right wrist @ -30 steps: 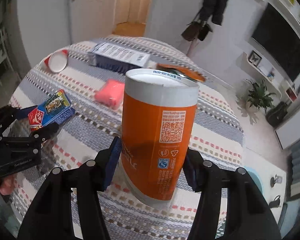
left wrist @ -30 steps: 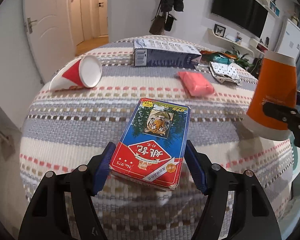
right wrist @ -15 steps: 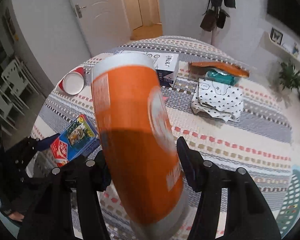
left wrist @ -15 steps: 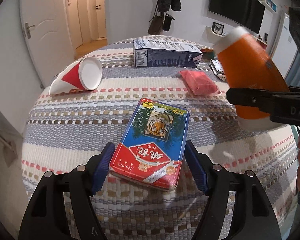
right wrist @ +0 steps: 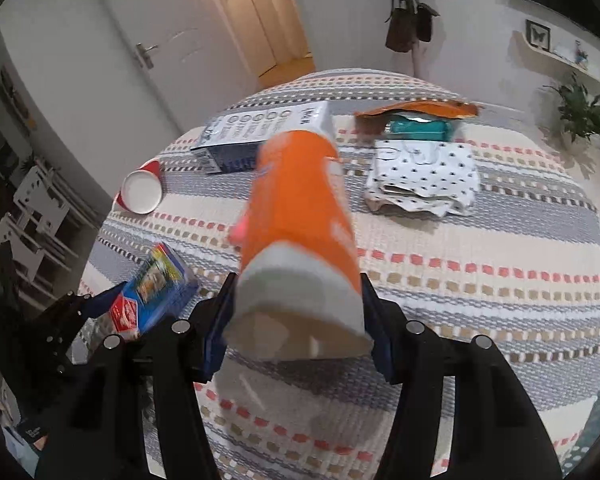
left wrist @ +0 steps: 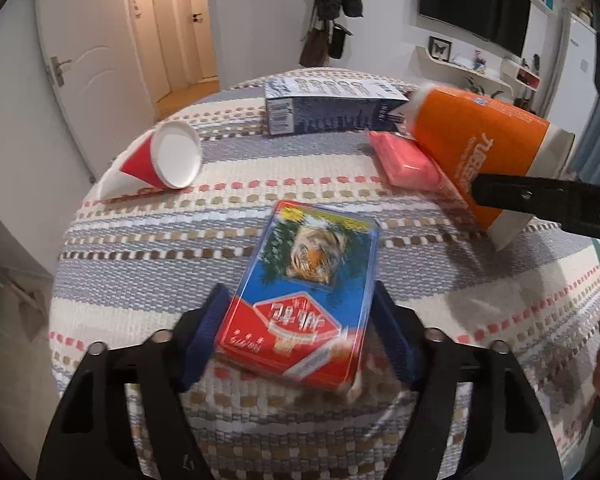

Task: Collect trash
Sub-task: 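Lift the card box and orange cup toward the blue basket, then open both grippers over the blue basket to drop card box and cup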

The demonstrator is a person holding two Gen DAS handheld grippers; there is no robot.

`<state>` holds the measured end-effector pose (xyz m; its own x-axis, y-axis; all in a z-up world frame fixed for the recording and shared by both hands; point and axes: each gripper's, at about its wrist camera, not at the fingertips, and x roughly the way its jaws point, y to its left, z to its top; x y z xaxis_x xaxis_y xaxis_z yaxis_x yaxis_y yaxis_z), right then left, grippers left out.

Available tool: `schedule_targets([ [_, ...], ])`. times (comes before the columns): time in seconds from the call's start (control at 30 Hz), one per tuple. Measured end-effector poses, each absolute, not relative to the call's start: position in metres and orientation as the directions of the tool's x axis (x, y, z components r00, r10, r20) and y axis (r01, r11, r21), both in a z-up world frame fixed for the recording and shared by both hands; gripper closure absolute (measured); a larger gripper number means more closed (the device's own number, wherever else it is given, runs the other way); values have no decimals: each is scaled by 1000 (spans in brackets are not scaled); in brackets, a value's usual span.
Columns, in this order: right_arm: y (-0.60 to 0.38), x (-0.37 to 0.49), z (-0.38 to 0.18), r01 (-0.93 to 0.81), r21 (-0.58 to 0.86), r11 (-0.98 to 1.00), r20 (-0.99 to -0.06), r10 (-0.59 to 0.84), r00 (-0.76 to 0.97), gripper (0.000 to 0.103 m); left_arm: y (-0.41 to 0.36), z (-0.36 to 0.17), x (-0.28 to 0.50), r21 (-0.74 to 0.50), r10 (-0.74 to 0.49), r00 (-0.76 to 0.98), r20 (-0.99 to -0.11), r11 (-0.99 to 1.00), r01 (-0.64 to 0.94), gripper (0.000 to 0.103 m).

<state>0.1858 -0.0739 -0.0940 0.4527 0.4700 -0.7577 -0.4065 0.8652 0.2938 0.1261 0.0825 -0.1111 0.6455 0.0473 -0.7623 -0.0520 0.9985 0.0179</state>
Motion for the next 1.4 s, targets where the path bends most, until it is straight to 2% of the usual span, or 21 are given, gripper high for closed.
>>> schedule_targets([
  [0.1,-84,183,-93,-395,311,865,-750,478,457,67,87,-107,124,-44,0,657,-754,998,-50,39],
  [0.17,-95,178,-92,-381,317,869,-743,477,469,67,87,-101,120,-92,-40,683,-729,995,-40,39],
  [0.47,-169,150,-59,-301,318,899,-670,438,600,68,34,-50,116,-106,-137,772,-621,990,91,39],
  [0.83,-309,110,-40,-37,294,955,-609,217,763,68,-99,-20,144,-101,-326,734,-595,937,335,38],
  [1.03,-374,97,-60,110,319,941,-631,125,766,67,-167,-34,155,-122,-423,663,-618,884,451,37],
  [1.17,-411,94,-87,210,328,921,-682,77,727,66,-208,-57,164,-137,-471,583,-662,841,523,37],
  [1.4,-435,100,-133,320,313,894,-769,41,638,64,-255,-93,172,-137,-490,488,-722,793,594,37],
])
